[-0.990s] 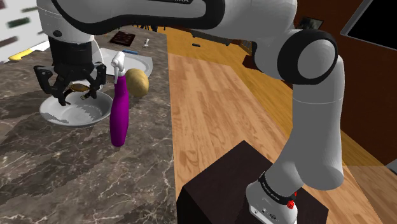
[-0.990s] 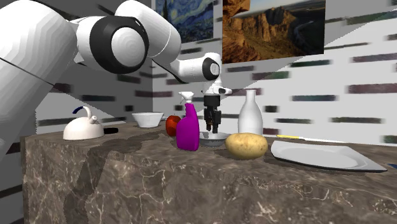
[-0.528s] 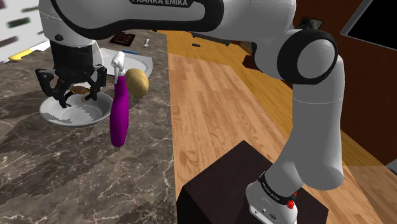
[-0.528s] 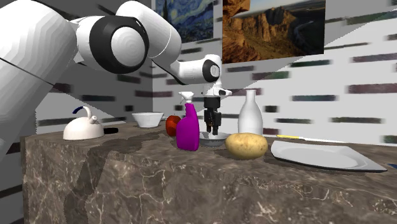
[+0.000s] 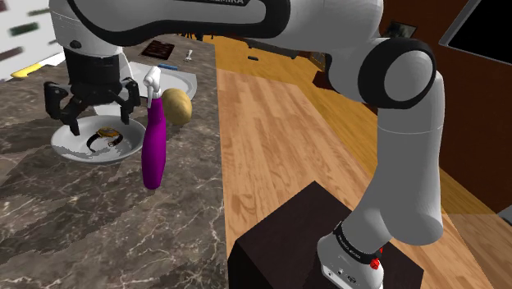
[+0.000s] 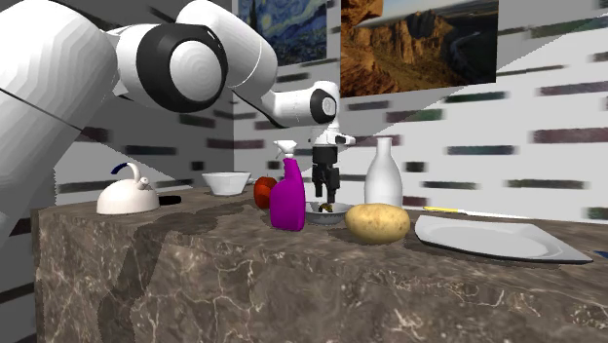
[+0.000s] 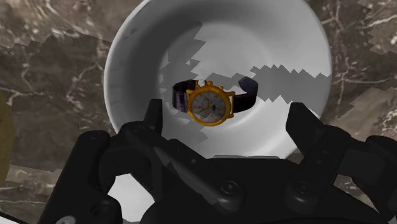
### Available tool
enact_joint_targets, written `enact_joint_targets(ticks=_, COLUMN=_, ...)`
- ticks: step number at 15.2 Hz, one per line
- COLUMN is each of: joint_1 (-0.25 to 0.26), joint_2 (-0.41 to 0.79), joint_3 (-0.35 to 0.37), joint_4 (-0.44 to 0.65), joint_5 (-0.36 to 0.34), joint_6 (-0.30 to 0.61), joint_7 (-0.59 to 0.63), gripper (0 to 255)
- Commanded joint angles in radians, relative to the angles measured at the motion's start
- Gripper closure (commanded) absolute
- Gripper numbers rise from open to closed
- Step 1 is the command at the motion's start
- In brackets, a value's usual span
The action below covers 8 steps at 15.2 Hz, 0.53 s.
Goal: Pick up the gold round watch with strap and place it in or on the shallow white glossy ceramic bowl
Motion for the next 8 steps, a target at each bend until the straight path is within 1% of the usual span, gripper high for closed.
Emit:
enact_joint_targets(ticks=1, joint_1=0.007, joint_2=0.000, joint_3=0.001, joint_4=0.053, joint_5=0.001, joint_6=-0.052, joint_7=-0.003, gripper=0)
enact_joint_targets(ticks=3, joint_1=0.017, joint_2=0.005, joint_3=0.002, joint_4=0.122, joint_5=0.000, joint_6=-0.115, joint_7=-0.006, gripper=0)
enact_joint_targets(ticks=8, joint_1=0.017, joint_2=0.005, joint_3=0.002, joint_4=0.122, joint_5=0.000, joint_6=-0.115, joint_7=-0.006, gripper=0)
